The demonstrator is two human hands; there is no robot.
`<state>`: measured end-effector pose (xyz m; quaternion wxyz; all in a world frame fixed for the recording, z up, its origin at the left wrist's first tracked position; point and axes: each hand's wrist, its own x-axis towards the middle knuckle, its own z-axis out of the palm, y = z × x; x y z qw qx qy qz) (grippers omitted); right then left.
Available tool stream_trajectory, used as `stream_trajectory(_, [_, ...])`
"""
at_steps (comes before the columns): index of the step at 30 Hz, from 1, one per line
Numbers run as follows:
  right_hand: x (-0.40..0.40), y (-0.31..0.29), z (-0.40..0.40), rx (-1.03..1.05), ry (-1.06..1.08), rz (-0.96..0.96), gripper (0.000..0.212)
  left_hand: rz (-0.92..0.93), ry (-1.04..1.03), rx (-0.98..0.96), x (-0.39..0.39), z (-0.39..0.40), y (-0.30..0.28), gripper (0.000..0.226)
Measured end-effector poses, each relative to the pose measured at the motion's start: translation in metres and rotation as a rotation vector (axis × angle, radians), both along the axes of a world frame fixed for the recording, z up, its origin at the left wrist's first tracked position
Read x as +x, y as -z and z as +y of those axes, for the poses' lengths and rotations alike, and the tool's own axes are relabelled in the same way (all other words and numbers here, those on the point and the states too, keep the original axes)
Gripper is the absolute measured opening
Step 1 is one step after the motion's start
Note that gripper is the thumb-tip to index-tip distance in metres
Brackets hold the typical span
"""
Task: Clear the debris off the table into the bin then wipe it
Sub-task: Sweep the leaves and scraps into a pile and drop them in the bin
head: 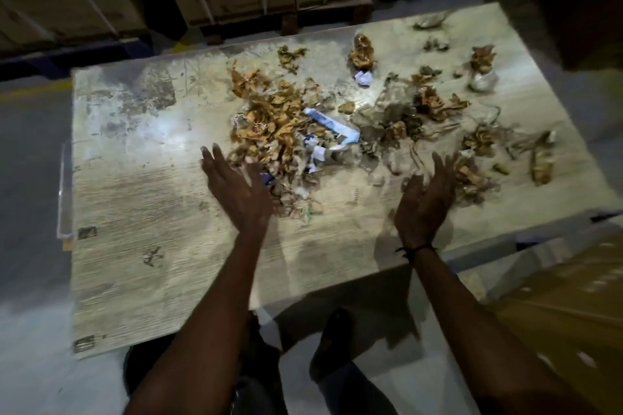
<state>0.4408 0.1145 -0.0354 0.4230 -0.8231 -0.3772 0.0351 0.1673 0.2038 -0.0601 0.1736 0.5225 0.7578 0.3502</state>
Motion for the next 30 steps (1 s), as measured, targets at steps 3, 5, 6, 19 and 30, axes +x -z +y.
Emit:
stream_trajectory(3, [0.025, 0.028, 0.011, -0.203, 0.039, -0.062, 0.057, 0.026, 0.156, -0.089, 0.006, 0.017, 0.009, 0.074])
stream_trajectory(5, [0.012, 0.04, 0.022, -0.228, 0.002, -0.057, 0.059, 0.036, 0.239, -0.088, 0.033, 0.012, 0.01, 0.077])
stream_trajectory(6, [0.0, 0.041, 0.028, -0.201, -0.044, -0.068, 0.057, 0.033, 0.26, -0.075, 0.048, 0.006, 0.009, 0.075])
stream_trajectory(19, [0.013, 0.016, 0.034, -0.087, 0.023, -0.05, 0.049, 0.018, 0.089, -0.049, 0.074, -0.04, -0.003, 0.07])
stream_trajectory(30, [-0.046, 0.001, 0.045, 0.069, -0.161, -0.022, 0.045, 0.057, 0.087, 0.015, 0.073, -0.012, -0.014, 0.062])
